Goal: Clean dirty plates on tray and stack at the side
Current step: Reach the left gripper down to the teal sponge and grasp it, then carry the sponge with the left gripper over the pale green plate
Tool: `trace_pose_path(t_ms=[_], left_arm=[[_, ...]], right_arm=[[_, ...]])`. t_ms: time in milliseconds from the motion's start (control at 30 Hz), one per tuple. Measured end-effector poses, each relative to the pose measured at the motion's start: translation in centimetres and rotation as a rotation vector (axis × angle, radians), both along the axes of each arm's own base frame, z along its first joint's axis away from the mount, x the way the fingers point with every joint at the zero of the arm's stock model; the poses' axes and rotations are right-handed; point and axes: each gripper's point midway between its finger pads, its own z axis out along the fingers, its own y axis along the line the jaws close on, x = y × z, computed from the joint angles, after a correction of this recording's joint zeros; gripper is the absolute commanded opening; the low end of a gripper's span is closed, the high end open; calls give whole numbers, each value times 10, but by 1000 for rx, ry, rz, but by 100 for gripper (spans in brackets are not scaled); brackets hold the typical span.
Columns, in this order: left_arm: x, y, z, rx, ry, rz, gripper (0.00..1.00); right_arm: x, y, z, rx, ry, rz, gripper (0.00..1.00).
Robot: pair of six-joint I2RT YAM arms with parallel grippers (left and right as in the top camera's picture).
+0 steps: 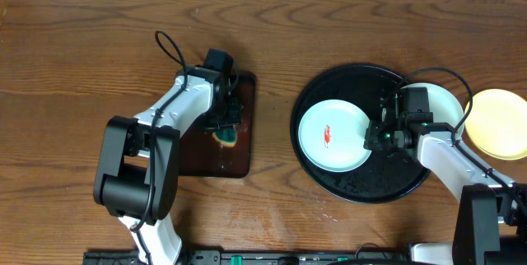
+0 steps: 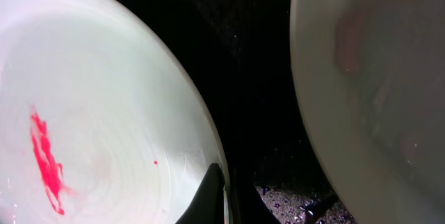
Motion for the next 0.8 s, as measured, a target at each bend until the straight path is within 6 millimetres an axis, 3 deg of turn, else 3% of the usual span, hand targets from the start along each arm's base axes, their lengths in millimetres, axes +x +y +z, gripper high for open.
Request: trace_pose_path(t_ms=[300, 567, 800], left_arm=[[-16, 8, 16, 41, 76, 0, 8], [-3, 26, 64, 129, -82, 8, 7], [-5, 25, 70, 145, -85, -5, 7]], right_arm=[[0, 0, 0, 0, 0, 0, 1], [0, 0, 0, 0, 1, 0, 1], [-1, 0, 0, -1, 3, 0, 1]])
